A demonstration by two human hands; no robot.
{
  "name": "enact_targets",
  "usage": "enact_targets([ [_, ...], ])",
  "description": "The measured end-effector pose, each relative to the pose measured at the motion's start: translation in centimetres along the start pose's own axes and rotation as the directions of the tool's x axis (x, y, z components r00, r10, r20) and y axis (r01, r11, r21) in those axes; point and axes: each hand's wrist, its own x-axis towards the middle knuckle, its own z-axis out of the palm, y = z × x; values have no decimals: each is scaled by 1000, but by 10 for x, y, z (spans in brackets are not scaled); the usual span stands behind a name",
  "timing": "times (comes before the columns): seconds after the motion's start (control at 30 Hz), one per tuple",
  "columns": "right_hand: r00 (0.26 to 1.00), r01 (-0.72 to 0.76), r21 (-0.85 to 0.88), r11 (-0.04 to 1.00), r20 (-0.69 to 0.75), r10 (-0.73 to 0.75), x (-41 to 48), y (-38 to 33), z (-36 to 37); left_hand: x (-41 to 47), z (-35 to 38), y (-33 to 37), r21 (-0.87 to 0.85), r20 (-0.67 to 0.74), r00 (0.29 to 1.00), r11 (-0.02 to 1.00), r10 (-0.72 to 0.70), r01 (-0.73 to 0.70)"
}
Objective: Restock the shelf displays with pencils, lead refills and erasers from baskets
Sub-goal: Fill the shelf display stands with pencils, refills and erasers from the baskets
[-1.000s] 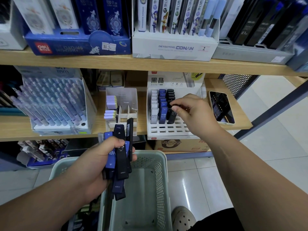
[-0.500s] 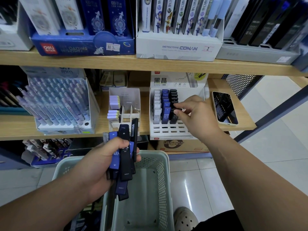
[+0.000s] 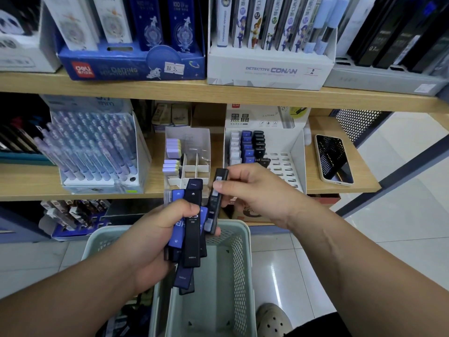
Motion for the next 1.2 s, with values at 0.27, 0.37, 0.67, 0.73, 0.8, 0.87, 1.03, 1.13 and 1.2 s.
enact_targets([
  [0.27,999,-29,452,891,-2,33,-3,-7,-34,6,-4,0,-47,-111,993,998,-44,38],
  [0.37,997,-2,440,898,-66,35,-13,-11,-58,5,-2,1,-55,-115,992,998,-43,37],
  [0.67,888,-140,-77,987,-451,90,-19,6,-84,7,1,-2,-42,-102,994,998,-42,37],
  [0.73,911,-184,-151,971,-397,111,-20,10,-85,7,2,-3,-35,-107,993,999,-40,36],
  [0.8,935,-187,-149,971,-329,130,-23,12,-88,8,2,-3,-27,-110,993,999,-37,34],
  [0.87,945,-167,-100,981,-299,130,-26,13,-95,9,1,-4,-17,-109,993,999,-38,36],
  [1.03,896,-140,-154,978,-440,59,-24,20,-100,9,1,-4,-15,-109,993,999,-36,35],
  [1.13,872,-137,-256,957,-489,-6,-18,26,-97,9,2,-5,-20,-111,993,999,-30,28],
  [1.2,879,-157,-347,925,-475,-29,-16,27,-95,9,3,-5,-20,-111,993,999,-30,28],
])
